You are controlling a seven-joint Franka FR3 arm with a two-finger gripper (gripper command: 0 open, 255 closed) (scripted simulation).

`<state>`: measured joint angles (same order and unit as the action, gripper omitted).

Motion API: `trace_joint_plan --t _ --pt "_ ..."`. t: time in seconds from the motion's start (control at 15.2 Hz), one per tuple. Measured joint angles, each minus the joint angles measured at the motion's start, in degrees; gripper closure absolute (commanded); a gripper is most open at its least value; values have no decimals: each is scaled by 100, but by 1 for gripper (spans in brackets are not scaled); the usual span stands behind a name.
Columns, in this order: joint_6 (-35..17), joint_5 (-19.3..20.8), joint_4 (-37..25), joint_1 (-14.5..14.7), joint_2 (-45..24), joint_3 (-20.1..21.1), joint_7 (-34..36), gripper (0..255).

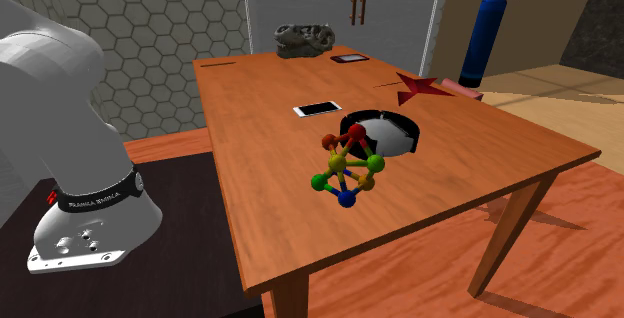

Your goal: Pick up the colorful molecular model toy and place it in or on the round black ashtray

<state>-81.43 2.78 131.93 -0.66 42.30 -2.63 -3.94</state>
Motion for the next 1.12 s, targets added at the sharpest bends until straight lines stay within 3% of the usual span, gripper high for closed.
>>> trace_joint_plan --t 0.26,0.66,1.12 --pt "-506 119 447 14 117 -146 -261 0" --pt "-2109 391 1519 71 108 -536 -915 0" --pt "-4268 667 2370 169 -582 -1141 -1752 0"
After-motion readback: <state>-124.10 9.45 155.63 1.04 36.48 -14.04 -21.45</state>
